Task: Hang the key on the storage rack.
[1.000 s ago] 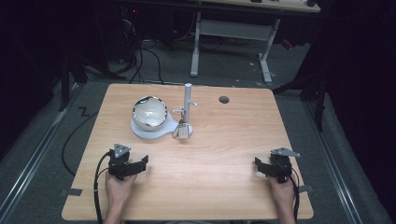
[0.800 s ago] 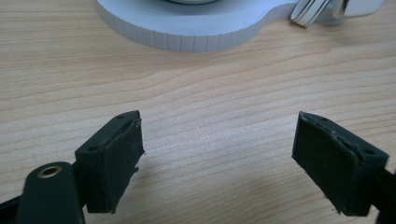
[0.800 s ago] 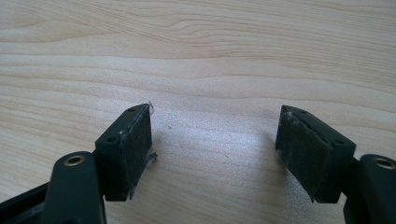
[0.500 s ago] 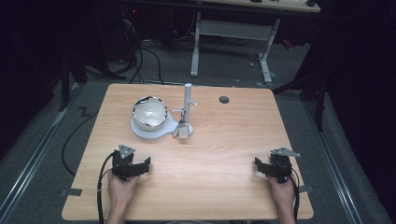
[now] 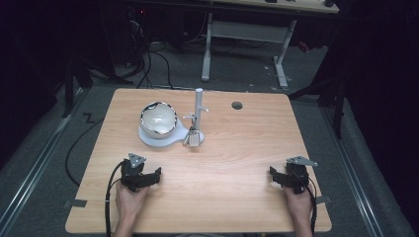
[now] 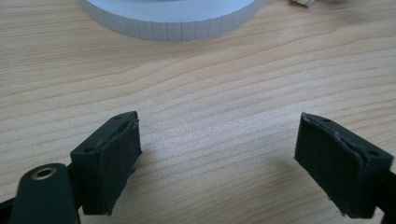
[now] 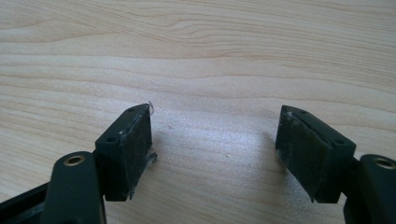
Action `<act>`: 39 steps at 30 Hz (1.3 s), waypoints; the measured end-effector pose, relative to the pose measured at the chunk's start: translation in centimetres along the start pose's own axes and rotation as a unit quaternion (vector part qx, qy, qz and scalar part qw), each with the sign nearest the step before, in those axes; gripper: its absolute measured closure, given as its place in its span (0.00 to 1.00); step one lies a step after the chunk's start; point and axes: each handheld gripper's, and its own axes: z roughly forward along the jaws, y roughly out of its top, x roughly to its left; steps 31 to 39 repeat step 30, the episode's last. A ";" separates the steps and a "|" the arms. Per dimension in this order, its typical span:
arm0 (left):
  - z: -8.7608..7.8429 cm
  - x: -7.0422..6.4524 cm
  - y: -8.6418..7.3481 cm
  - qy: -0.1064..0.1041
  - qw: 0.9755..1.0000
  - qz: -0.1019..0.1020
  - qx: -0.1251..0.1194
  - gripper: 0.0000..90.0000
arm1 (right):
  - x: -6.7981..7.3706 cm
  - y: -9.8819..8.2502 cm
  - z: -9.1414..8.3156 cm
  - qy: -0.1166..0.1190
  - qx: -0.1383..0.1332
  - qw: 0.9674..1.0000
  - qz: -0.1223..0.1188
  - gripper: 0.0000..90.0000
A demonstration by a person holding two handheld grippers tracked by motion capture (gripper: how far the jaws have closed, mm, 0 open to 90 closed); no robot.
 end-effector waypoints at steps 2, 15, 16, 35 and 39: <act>0.0 0.1 0.0 0.001 1.000 -0.002 0.004 0.17 | 0.0 0.0 0.0 0.000 0.000 1.000 0.000 0.30; 0.1 -0.3 -0.1 0.018 1.000 0.009 0.012 0.18 | 0.0 0.0 0.0 0.000 0.000 1.000 0.000 0.30; 0.0 -0.4 -0.1 0.017 1.000 0.010 0.012 0.18 | 0.0 0.0 0.0 0.000 0.000 1.000 0.000 0.30; -0.1 -0.5 -0.2 0.015 1.000 0.008 0.012 0.18 | 0.0 0.0 0.0 0.000 0.000 1.000 0.000 0.30; -0.1 -0.5 -0.2 0.015 1.000 0.008 0.012 0.18 | 0.0 0.0 0.0 0.000 0.000 1.000 0.000 0.30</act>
